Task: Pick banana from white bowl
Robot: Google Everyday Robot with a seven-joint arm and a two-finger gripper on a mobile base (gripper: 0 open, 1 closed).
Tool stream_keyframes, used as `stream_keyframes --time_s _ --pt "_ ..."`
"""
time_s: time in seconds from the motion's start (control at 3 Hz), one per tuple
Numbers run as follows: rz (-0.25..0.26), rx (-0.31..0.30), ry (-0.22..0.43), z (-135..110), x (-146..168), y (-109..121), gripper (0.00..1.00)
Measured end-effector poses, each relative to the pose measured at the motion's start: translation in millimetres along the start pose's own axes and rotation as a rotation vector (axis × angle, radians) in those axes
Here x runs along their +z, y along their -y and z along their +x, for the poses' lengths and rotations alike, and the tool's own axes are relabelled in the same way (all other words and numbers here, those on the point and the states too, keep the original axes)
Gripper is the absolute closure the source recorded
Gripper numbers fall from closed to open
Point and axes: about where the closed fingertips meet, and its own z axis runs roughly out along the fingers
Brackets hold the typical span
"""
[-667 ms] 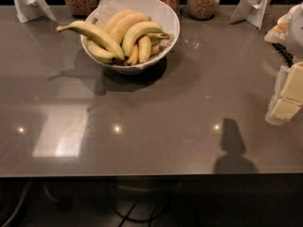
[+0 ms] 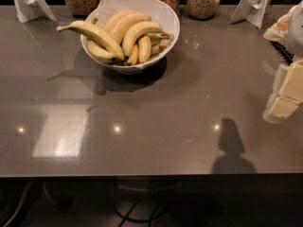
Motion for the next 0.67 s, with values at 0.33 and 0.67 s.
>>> stream_keyframes --time_s 0.33,0.67 --pt "0.028 -0.03 0.095 -31.0 4.6 8.1 0.0" --pt "0.052 -0.076 0.204 -73.5 11.9 20.6 0.0"
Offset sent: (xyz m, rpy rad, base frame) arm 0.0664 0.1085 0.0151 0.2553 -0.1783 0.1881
